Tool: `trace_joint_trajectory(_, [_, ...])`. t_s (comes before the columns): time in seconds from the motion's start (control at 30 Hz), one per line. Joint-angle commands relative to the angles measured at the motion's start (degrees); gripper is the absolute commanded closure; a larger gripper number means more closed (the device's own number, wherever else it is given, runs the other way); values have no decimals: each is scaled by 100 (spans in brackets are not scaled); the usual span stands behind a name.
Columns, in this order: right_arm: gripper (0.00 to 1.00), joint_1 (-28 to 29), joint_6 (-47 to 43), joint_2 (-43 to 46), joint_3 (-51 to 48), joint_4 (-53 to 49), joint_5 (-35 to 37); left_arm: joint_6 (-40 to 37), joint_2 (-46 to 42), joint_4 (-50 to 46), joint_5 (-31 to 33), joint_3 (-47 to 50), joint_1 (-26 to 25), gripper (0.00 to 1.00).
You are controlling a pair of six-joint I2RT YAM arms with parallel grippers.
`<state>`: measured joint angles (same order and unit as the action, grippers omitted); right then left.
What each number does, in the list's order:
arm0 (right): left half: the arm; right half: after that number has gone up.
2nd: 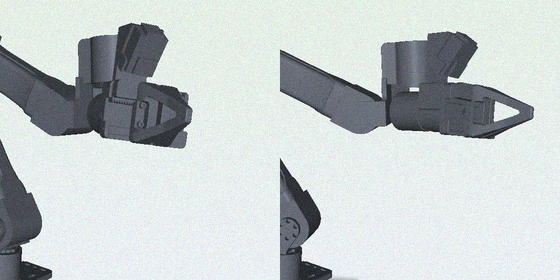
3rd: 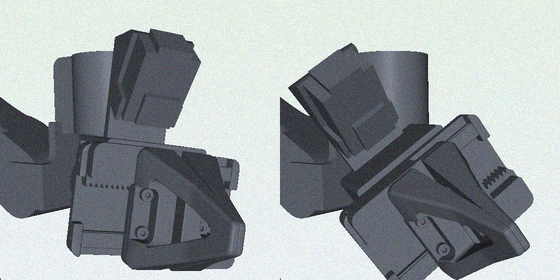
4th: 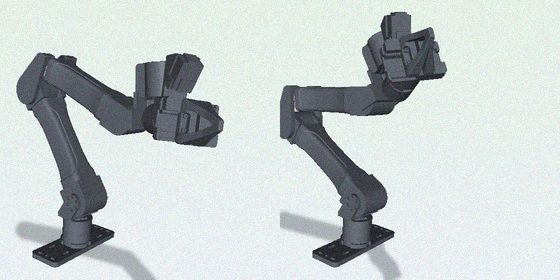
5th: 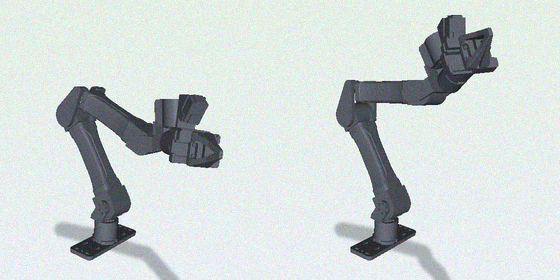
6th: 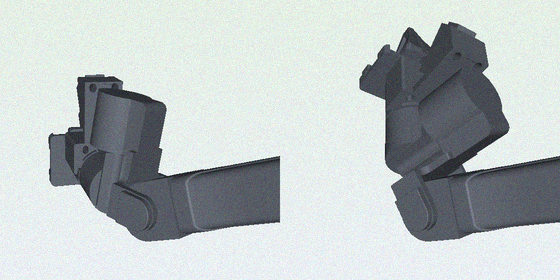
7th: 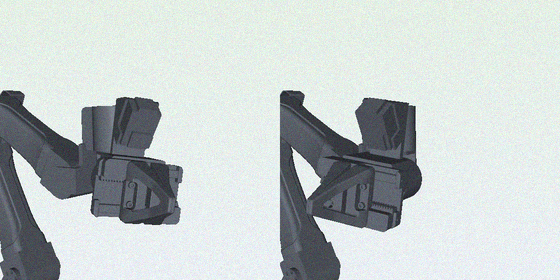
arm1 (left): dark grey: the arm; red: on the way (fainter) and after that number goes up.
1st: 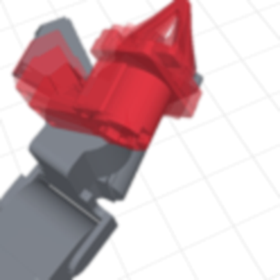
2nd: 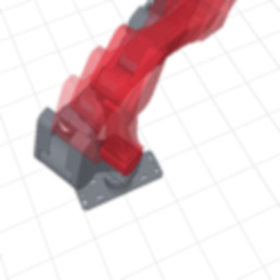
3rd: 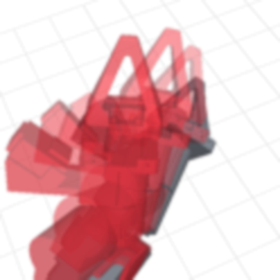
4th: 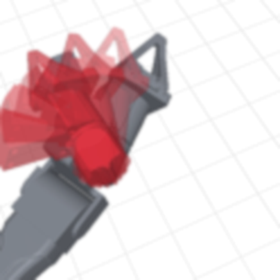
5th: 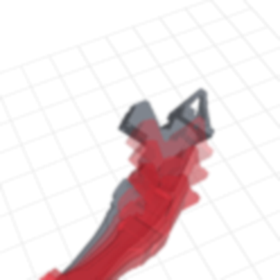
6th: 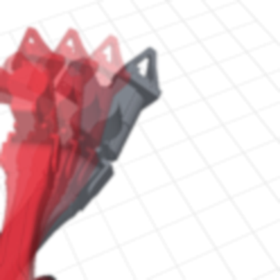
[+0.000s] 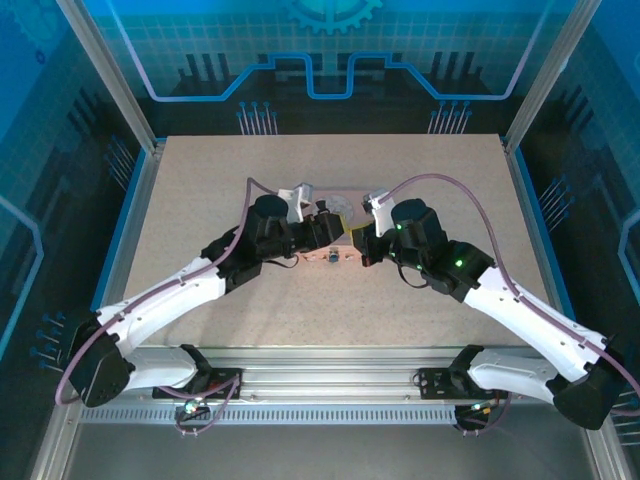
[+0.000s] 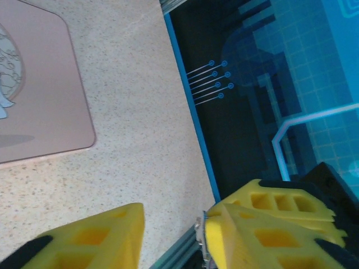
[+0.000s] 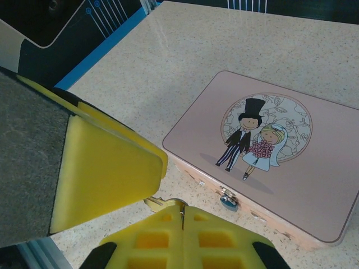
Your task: Unlock a padlock with a key
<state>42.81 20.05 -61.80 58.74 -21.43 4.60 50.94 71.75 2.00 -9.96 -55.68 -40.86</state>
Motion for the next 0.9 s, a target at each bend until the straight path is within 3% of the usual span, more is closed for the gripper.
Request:
trace_joint_trajectory(0.0, [100, 74, 47, 116, -7, 130, 104, -40, 81, 186, -129, -206, -62, 65])
trace_joint_trajectory(0.1, [100, 85, 55, 138, -20, 122, 128, -28, 124, 239, -175, -227, -88, 71])
trace_joint_trajectory(0.3, [100, 83, 51, 187, -44, 139, 146, -83, 175, 219, -181, -307, -131, 100])
trace_joint_trajectory(0.37, [96, 87, 58, 196, -59, 148, 143, -126, 174, 142, -152, -336, -126, 100])
trace_joint_trajectory(0.43, [83, 50, 95, 204, -68, 122, 140, -227, 151, 6, -123, -393, -130, 100])
trace_joint_trajectory(0.6, [68, -377, 324, 389, -193, 169, -340, -814, 46, -693, 98, -699, -119, 100])
trace_joint_trajectory(0.87, [58, -1726, 923, 492, -553, 863, -2587, -1536, 51, -1307, -317, -1024, 104, 100])
